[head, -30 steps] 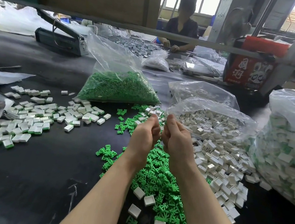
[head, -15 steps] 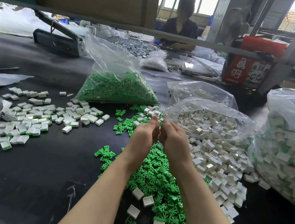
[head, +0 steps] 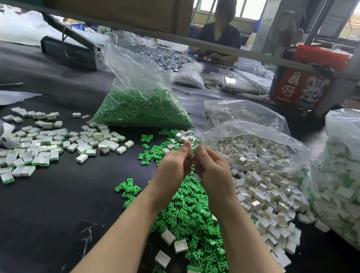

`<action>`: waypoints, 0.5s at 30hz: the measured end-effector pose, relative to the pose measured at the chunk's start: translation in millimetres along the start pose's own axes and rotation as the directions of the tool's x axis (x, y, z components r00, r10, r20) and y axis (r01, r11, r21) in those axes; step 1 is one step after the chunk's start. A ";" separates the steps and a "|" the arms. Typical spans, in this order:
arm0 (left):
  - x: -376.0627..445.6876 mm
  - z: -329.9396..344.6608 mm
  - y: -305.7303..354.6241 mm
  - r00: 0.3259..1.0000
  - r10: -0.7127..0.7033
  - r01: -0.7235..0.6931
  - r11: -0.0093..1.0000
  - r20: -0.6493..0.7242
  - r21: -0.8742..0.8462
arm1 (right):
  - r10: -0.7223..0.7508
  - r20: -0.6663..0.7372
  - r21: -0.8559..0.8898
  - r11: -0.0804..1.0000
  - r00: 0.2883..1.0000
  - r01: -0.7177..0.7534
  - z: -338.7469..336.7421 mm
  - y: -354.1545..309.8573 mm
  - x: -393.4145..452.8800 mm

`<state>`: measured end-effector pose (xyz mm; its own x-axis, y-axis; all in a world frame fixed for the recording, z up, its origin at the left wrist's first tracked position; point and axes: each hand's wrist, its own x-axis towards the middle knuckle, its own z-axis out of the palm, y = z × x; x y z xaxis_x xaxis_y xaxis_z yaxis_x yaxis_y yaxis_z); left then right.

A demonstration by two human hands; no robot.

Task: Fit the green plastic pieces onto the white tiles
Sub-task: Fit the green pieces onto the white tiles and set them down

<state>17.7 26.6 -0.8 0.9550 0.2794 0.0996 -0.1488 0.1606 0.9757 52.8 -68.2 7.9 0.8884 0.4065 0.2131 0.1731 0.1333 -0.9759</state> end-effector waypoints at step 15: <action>-1.8 0.1 2.1 0.999 -0.019 0.016 0.995 0.029 0.103 | 0.108 0.067 -0.049 0.993 0.992 -0.105 -11.3 -5.1 0.3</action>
<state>15.7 26.4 1.1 0.9648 0.2483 0.0864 -0.1061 0.0669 0.9921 57.1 -79.0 12.4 0.8714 0.4782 0.1092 0.0996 0.0454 -0.9940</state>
